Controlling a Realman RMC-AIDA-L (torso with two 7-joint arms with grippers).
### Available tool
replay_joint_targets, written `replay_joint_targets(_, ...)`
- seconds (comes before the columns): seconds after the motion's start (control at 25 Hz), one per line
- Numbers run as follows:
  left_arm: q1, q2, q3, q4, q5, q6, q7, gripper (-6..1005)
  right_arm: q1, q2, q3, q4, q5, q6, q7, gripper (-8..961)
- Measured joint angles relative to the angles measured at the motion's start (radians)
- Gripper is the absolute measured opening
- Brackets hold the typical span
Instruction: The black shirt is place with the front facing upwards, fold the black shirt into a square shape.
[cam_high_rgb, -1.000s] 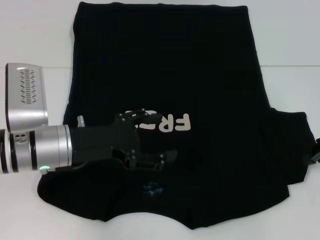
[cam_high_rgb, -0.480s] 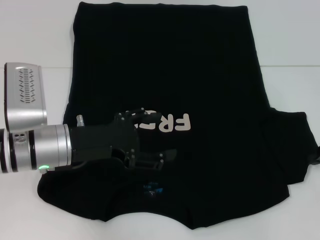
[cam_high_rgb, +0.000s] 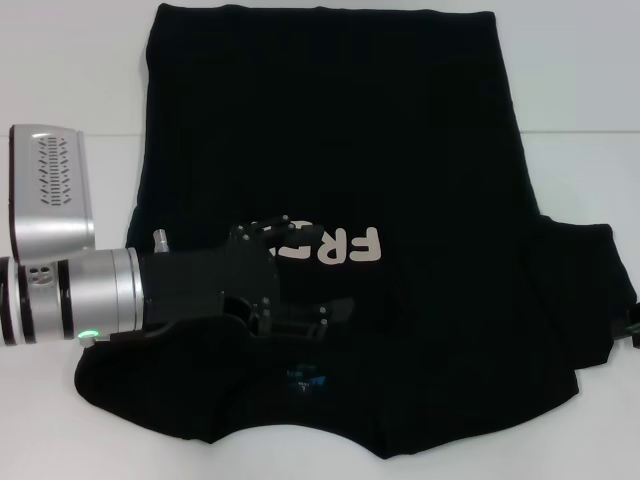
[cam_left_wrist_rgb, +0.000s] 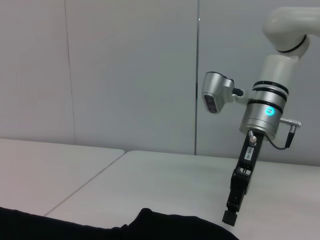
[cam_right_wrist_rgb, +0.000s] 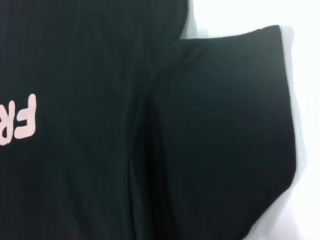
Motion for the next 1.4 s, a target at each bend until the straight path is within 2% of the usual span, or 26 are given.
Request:
replay_joint_targets(0.08, 0.000, 0.000, 0.000, 0.000, 0.000, 0.000, 0.000, 950, 0.001, 0.004, 0.001, 0.001, 0.000, 0.006, 0.003, 339)
replay_joint_targets(0.28, -0.001, 0.000, 0.000, 0.001, 0.000, 0.000, 0.000, 950, 0.008, 0.015, -0.002, 0.008, 0.000, 0.022, 0.008, 381)
replay_joint_targets(0.84, -0.001, 0.003, 0.000, 0.003, -0.001, -0.012, 0.000, 949, 0.011, 0.042, -0.009, 0.014, 0.000, 0.084, 0.012, 339)
replay_joint_targets(1.04, -0.004, 0.007, 0.000, 0.003, -0.003, -0.014, 0.000, 949, 0.012, 0.043, -0.009, 0.013, 0.000, 0.090, 0.011, 136)
replay_joint_targets(1.24, -0.009, 0.008, 0.000, 0.002, -0.004, -0.014, 0.000, 949, 0.009, 0.043, -0.004, 0.010, 0.000, 0.104, 0.011, 4)
replay_joint_targets(1.4, -0.012, 0.008, -0.001, 0.001, -0.004, -0.019, 0.000, 949, -0.006, 0.045, 0.002, -0.017, 0.004, 0.141, 0.009, 4)
